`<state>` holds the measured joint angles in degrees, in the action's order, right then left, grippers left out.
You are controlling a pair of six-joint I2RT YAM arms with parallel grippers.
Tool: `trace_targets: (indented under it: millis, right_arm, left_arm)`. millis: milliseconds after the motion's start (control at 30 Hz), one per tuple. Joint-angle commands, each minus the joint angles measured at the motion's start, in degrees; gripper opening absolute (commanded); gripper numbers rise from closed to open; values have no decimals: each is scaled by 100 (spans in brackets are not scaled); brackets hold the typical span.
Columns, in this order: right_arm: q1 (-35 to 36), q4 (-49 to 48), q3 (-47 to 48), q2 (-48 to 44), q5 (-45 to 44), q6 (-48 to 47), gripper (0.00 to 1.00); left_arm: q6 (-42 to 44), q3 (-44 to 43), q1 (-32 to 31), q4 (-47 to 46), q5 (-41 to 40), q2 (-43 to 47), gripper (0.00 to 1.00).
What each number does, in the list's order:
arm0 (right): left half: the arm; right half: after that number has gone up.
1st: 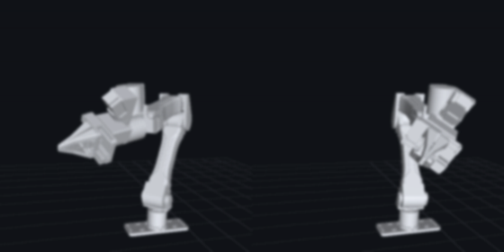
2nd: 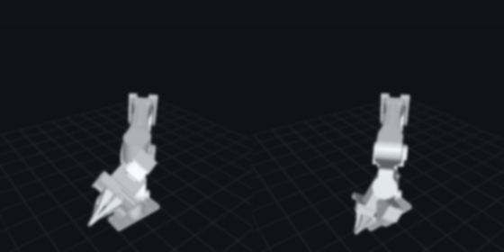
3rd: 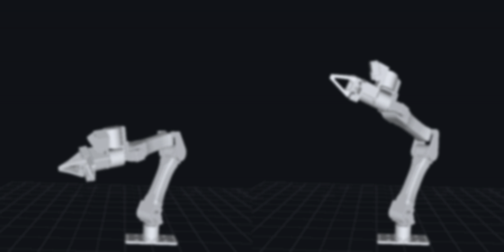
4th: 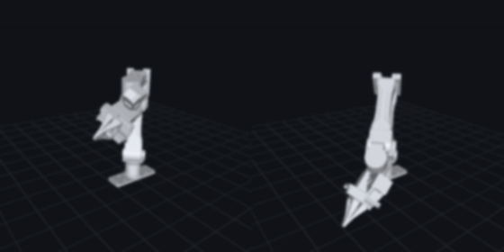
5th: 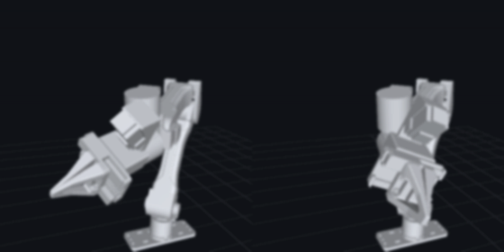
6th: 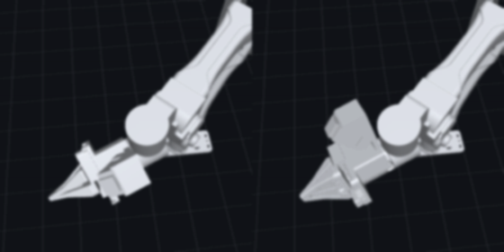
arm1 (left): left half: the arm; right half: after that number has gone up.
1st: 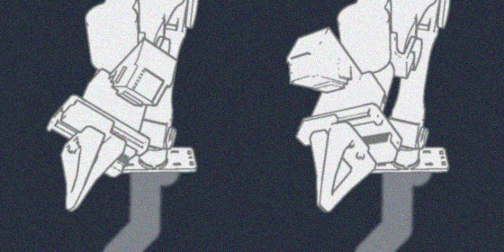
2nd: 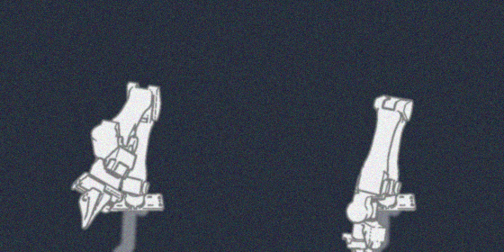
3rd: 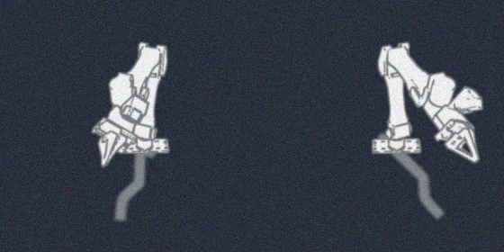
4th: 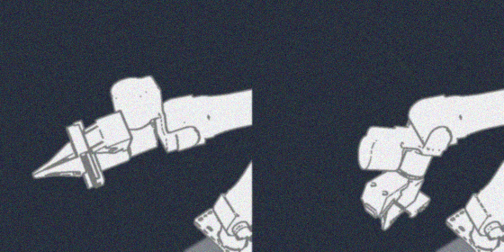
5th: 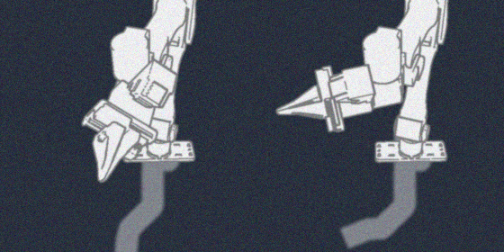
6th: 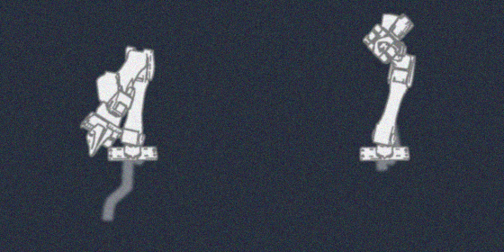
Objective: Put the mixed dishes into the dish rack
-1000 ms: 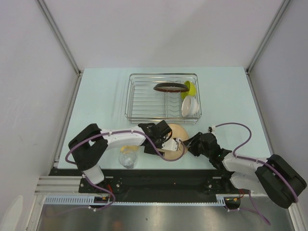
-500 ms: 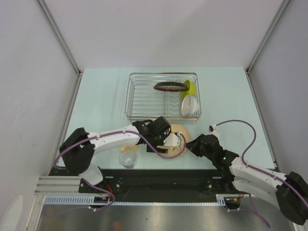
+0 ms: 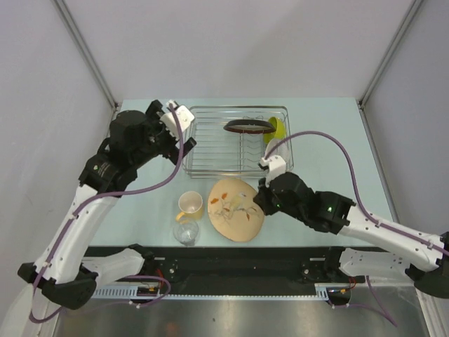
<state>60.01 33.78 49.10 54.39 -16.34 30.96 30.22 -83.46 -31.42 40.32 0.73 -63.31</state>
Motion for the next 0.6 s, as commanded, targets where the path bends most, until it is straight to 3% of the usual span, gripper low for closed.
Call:
trace_targets:
  millis: [0,100,267,433,567]
  right_arm:
    - [292,-1135,1914,326,-722,-2968,0]
    - [345,-1794,2514,651,-555,-4683,0]
    - [12,-3262,2666,1134,-310,-7686,0]
    - [-1330,-4133,2604,1486,1120,-8667,0]
    - [-1896,-4274,2622,1776,1581,-9195,0]
  left_arm:
    - [-543,356,636,170,515,117,100]
    - [-736,602,1084,21,796,187,100]
    - [-1009,910,1753,-164,1279,91,100]
    - [-1062,1077,1929,-296,1368,-67,100]
    - [-1062,1148,2025,-384,1394,-199,100]
